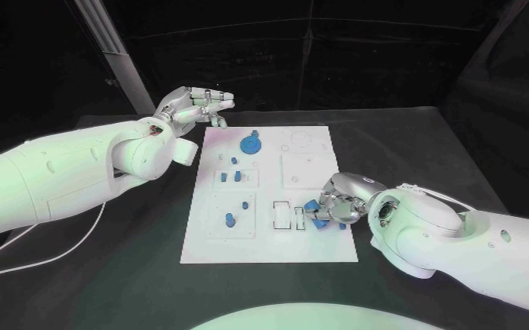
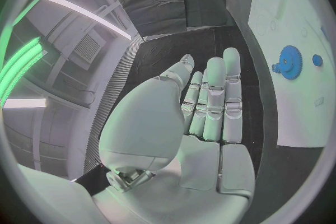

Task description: Assemble the parts on the task board

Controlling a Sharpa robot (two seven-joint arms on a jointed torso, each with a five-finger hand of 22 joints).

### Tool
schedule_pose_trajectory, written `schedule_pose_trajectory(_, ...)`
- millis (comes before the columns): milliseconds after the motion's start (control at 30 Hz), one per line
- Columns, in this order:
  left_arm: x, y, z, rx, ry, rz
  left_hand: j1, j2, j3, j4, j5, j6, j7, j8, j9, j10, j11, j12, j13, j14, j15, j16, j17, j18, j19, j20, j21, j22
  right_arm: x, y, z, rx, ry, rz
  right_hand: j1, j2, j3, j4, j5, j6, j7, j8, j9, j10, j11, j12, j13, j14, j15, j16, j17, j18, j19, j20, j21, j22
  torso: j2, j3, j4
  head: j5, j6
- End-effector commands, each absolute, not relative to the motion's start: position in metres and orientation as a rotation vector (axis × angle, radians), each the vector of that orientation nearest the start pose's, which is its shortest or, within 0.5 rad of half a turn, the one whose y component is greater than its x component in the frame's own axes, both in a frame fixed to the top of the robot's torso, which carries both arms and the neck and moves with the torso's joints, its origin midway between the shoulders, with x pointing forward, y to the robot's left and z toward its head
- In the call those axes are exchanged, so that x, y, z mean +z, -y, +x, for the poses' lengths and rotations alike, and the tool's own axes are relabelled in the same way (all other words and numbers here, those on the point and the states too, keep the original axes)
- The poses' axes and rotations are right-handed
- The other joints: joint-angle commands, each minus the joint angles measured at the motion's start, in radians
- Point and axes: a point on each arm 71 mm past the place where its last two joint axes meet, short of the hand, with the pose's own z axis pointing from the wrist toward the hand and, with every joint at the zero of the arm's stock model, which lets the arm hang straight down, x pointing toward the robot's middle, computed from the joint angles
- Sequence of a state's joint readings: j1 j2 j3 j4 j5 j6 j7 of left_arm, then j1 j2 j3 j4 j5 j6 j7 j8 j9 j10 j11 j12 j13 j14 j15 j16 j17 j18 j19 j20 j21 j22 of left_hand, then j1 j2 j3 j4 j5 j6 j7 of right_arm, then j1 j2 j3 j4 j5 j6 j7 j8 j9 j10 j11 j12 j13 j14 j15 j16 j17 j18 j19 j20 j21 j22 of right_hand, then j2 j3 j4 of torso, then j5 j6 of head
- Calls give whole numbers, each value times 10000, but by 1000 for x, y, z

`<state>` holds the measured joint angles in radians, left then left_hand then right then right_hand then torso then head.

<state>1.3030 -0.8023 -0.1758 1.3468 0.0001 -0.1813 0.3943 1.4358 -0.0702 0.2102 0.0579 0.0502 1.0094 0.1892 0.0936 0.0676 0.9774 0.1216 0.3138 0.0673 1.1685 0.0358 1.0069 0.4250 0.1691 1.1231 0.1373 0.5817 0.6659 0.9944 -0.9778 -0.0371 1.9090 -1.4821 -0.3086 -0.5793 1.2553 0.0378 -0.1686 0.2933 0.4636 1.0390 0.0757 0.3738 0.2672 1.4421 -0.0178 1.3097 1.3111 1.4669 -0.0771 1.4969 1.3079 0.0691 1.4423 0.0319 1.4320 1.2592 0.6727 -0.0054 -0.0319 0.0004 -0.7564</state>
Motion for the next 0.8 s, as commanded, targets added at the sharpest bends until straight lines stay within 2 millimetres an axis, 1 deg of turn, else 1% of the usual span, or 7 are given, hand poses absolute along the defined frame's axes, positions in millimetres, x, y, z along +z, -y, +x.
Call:
schedule_pose_trajectory(33,-183,-237,521,-15051,-14861,-10407,-42,59,63,4,43,-26,36,36,-5,-51,34,66,-9,-28,22,-62,-9,134,69,0,-48,-9,-235,176,371,6108,-19229,1951,-214,-40,-108,-21,-42,255,-190,-2,103,91,-12,54,44,801,-62,64,1443,-73,38,-52,54,22,12,-10,11,16,3)
schedule_pose_trajectory(133,-183,-237,520,-15053,-14868,-10409,-38,64,71,1,44,-27,35,39,-5,-54,34,69,-9,-28,22,-61,-11,135,69,1,-50,-11,-235,172,371,6331,-19230,2096,-294,-6,-149,-19,-48,291,-205,-8,119,94,-23,35,39,801,-71,63,1443,-73,39,-62,55,24,19,-3,6,55,-7)
schedule_pose_trajectory(200,-183,-237,520,-15052,-14871,-10410,-38,64,71,1,44,-27,35,39,-5,-54,34,69,-9,-28,22,-61,-11,135,69,1,-50,-11,-236,169,372,6444,-19325,2136,-364,32,-183,-18,-56,330,-220,-11,135,92,-36,9,26,799,-81,58,1435,-72,37,-70,52,18,15,-9,-8,75,-8)
schedule_pose_trajectory(433,-183,-235,520,-15093,-14901,-10395,-38,64,71,1,44,-27,35,39,-5,-54,34,69,-9,-28,22,-61,-11,135,69,1,-50,-11,-242,152,374,6650,-19842,2008,-660,205,-333,-20,-161,514,-291,-14,215,77,-93,-155,-76,796,-128,49,1427,-71,38,-112,48,20,17,-11,7,87,-30)
schedule_pose_trajectory(600,-183,-234,521,-15108,-14918,-10388,-38,64,71,1,44,-27,35,39,-5,-54,34,69,-9,-28,22,-61,-11,135,69,1,-50,-11,-247,142,377,6536,-20243,1963,-772,281,-396,-20,-245,616,-330,-2,258,100,-126,-163,-56,794,-155,44,1423,-71,37,-135,45,19,29,-25,35,108,-42)
schedule_pose_trajectory(733,-183,-233,521,-15124,-14932,-10381,-38,64,71,1,44,-27,35,39,-5,-54,34,69,-9,-28,22,-61,-11,135,69,1,-50,-11,-249,136,378,6466,-20372,1984,-975,302,-542,-17,-394,704,-363,-4,308,125,-157,-181,-36,794,-182,41,1422,-71,38,-162,41,19,24,-6,-8,181,-64)
schedule_pose_trajectory(800,-183,-232,521,-15144,-14948,-10374,-38,64,71,1,44,-27,35,39,-5,-54,34,69,-9,-28,22,-61,-11,135,69,1,-50,-11,-250,134,379,6397,-20396,1966,-1131,309,-646,-15,-503,725,-371,-19,333,133,-165,-202,-33,794,-191,39,1421,-71,39,-173,39,20,32,-6,1,189,-65)
